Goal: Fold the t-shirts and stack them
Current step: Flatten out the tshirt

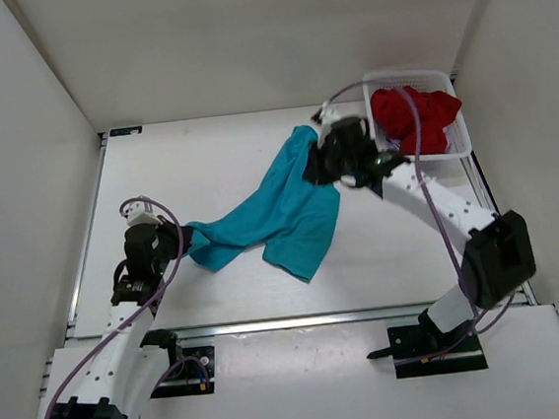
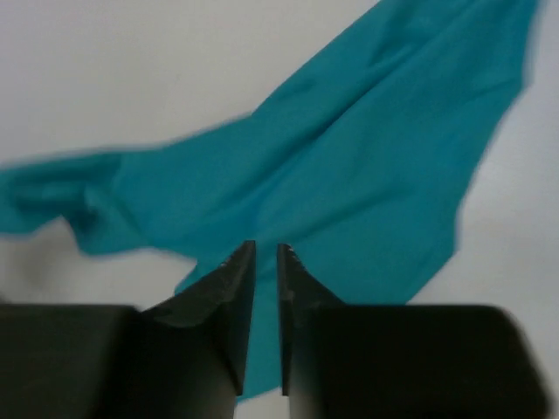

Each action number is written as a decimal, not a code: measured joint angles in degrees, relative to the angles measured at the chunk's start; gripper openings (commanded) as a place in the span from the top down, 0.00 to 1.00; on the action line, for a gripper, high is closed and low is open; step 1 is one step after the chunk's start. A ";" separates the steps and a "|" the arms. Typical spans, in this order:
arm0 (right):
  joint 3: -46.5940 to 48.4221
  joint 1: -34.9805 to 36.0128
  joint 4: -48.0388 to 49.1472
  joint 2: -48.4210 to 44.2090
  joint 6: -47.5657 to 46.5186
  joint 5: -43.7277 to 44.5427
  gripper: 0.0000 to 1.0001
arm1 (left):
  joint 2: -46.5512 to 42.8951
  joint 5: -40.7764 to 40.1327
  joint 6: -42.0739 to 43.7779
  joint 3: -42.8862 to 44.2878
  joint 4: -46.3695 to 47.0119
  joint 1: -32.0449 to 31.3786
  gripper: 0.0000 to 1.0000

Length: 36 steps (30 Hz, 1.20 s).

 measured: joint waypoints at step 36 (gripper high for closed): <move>-37.27 -5.46 19.17 -1.79 9.25 7.72 1.00 | -6.73 -7.78 2.71 -3.56 -8.22 -1.97 0.42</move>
